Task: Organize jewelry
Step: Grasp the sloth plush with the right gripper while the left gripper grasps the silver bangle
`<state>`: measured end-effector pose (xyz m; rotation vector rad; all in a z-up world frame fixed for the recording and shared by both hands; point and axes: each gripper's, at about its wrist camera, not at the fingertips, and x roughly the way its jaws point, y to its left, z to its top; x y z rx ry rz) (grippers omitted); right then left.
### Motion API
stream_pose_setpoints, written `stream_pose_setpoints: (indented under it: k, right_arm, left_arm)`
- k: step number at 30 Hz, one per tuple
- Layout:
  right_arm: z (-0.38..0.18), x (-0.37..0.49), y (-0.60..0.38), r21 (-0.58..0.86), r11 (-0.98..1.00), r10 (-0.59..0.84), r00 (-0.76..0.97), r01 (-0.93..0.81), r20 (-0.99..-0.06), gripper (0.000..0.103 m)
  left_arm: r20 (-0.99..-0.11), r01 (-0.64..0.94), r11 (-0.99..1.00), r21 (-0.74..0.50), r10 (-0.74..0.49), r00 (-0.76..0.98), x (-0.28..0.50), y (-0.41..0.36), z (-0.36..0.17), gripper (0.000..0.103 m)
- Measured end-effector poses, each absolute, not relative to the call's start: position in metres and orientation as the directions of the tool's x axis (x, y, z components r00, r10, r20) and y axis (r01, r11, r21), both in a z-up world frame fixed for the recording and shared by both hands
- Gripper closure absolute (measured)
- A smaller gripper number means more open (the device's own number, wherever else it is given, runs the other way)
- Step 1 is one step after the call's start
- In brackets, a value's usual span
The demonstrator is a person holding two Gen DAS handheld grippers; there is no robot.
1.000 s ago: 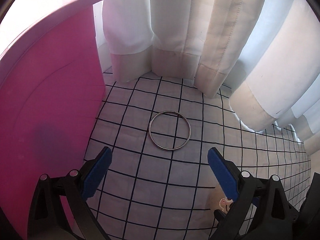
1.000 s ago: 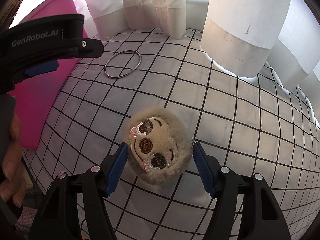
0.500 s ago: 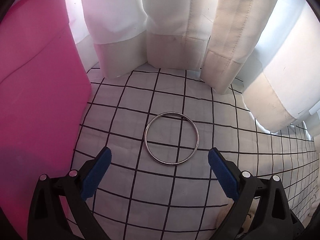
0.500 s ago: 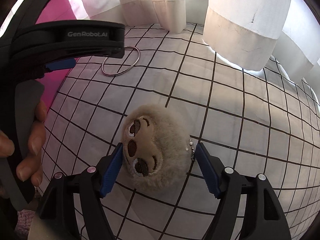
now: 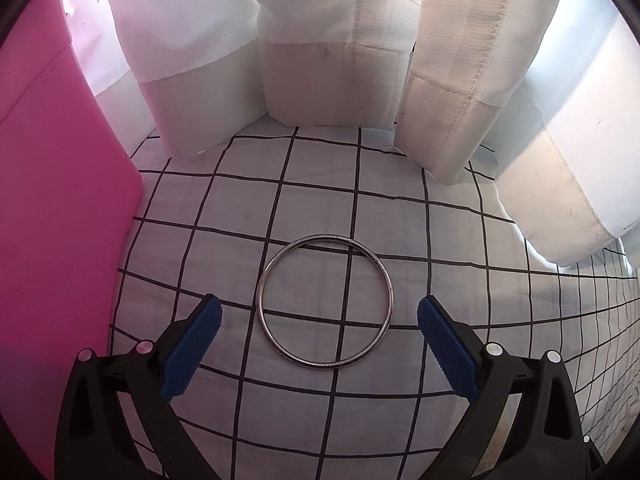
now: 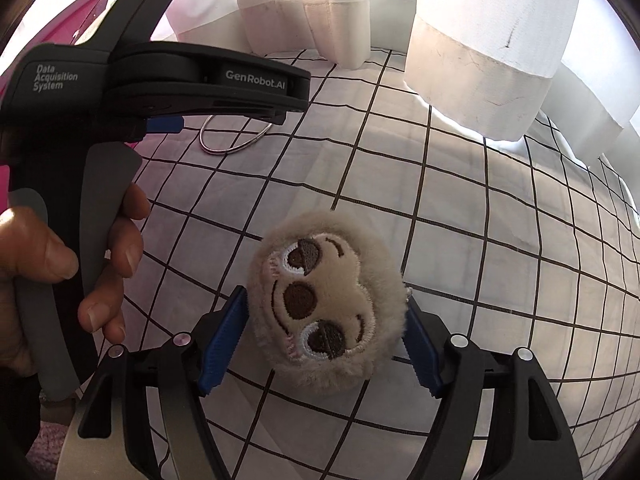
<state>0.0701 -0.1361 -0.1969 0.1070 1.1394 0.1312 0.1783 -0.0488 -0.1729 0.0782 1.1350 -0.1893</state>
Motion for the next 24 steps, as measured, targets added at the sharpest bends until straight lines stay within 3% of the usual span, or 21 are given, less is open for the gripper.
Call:
stream_pose_setpoints:
  k: [24]
  right_arm:
    - [-0.192, 0.075, -0.12, 0.107, 0.993, 0.12, 0.438, -0.053, -0.891, 0.034]
  left_arm:
    - [-0.877, 0.197, 0.98, 0.002, -0.093, 0.471, 0.183, -0.041, -0.19, 0.006]
